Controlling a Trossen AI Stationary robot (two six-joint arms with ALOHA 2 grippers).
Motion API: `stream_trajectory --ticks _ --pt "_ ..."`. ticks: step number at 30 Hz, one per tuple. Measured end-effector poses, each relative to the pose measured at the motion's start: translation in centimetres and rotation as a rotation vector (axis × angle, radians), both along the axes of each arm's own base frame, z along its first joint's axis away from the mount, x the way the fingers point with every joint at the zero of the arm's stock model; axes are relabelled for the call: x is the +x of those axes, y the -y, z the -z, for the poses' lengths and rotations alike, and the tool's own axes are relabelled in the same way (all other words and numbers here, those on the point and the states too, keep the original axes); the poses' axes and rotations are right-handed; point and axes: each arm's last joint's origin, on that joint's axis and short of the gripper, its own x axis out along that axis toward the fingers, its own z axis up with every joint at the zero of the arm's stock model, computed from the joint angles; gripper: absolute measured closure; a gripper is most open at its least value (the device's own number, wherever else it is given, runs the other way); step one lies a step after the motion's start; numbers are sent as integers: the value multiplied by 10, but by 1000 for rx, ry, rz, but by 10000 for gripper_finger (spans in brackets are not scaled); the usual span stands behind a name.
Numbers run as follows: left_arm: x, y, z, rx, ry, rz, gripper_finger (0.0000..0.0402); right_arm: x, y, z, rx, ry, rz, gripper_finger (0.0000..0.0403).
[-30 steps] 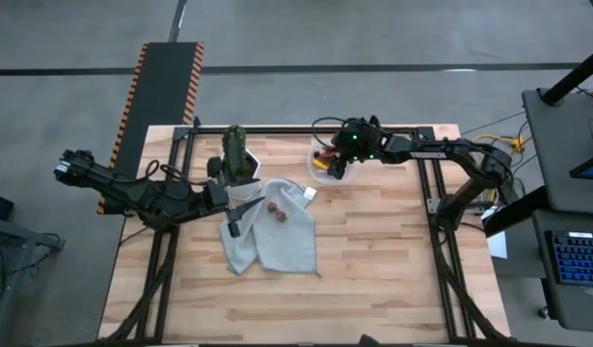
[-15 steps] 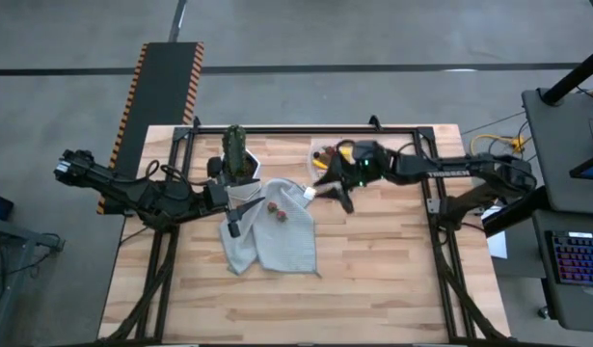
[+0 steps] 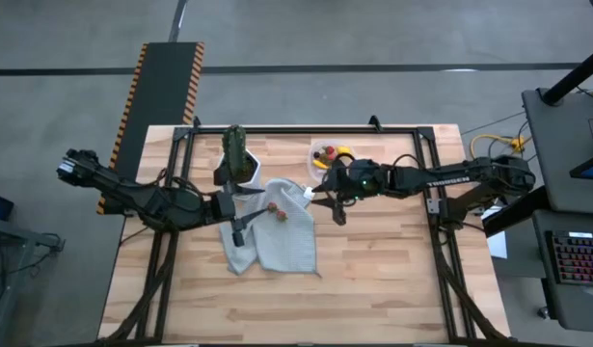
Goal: Pick and placing Produce into tupperware
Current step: Put the red strawberry into the transparent bin
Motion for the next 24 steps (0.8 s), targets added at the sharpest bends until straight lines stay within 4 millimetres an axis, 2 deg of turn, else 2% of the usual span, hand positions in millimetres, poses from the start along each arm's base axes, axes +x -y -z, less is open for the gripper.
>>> stream_trajectory --ticks 9,13,18,24 --pt "5 2 3 8 -13 0 212 2 0 7 2 -37 0 252" --pt "5 2 3 8 -13 -2 212 9 0 18 9 -57 -2 255" --pt "5 2 3 8 -13 -2 212 28 -1 41 52 -34 11 253" --pt "5 2 3 8 -14 -2 212 53 -3 61 83 -4 -57 252"
